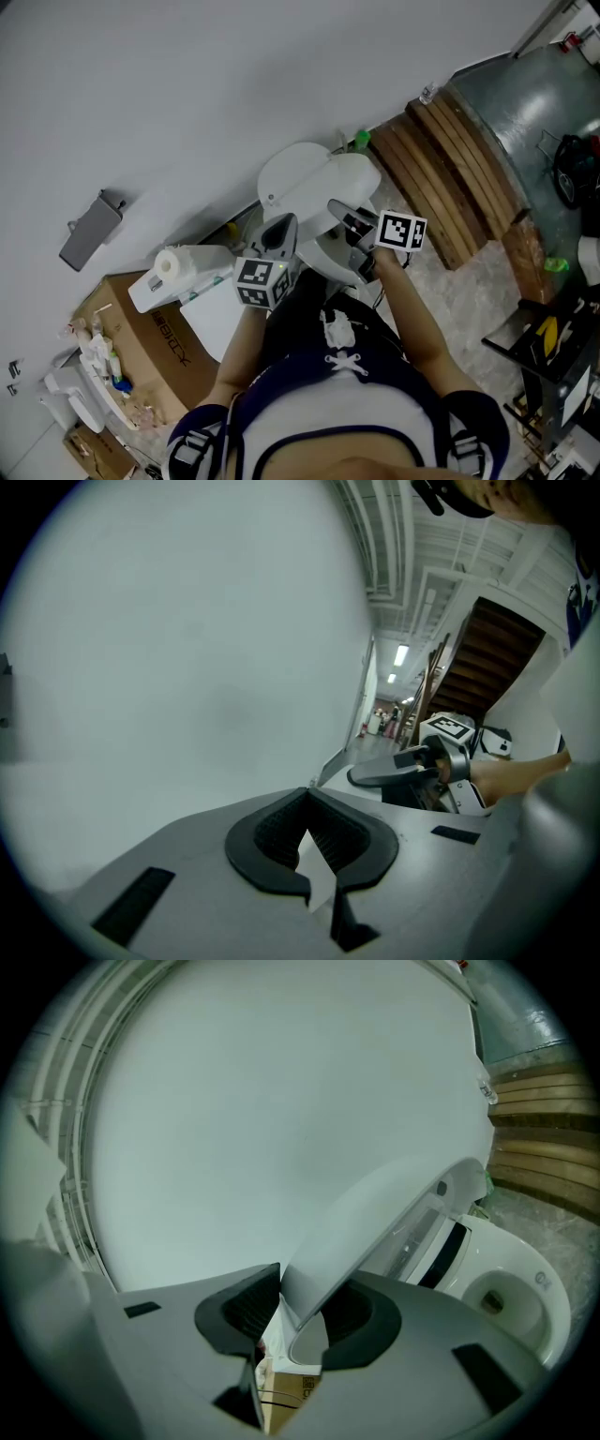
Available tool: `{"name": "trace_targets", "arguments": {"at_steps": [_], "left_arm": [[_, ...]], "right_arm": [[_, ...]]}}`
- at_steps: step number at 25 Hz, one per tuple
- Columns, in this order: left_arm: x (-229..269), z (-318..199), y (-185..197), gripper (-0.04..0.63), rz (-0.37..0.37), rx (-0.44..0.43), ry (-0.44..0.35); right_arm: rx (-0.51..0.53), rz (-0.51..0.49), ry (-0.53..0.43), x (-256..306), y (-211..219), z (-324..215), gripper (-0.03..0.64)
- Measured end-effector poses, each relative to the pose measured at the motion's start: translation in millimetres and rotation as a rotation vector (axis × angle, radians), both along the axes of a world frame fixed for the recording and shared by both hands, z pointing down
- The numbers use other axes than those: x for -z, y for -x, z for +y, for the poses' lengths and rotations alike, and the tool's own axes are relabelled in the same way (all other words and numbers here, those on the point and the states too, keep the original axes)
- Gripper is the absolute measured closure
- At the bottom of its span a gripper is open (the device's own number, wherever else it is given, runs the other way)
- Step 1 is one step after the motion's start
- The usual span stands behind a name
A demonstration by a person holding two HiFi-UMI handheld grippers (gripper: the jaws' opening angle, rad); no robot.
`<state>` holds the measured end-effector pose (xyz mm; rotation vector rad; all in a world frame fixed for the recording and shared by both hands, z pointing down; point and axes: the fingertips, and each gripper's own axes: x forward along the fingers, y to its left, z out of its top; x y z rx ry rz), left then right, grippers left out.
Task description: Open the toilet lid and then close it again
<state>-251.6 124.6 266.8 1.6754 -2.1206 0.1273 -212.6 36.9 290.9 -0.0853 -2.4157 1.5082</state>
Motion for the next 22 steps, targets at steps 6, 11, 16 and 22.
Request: {"name": "trace_targets", "arguments": {"at_steps": [6, 11, 16, 22], "left_arm": [[-5.1, 0.3, -24.3, 0.589, 0.006, -0.020, 0.018], [-8.2, 1.7, -38.6, 0.589, 0.011, -0.026, 0.030], [-16.0, 3.3, -52.5, 0.589, 0.017, -0.037, 0.048], [-22.5, 2.4, -64.4, 0.589, 0.007, -0.048, 0.074]], "right_arm": [[-0.008, 0.032, 0.034, -15.2, -26.9, 3.7, 0.497], [-0.014, 0.055, 0.049, -27.0, -45.9, 6.4, 0.486], [-0.023, 0.084, 0.067, -41.6, -65.8, 10.1, 0.477], [-0.040, 0.146, 0.096, -67.1, -94.2, 14.7, 0.463]]}}
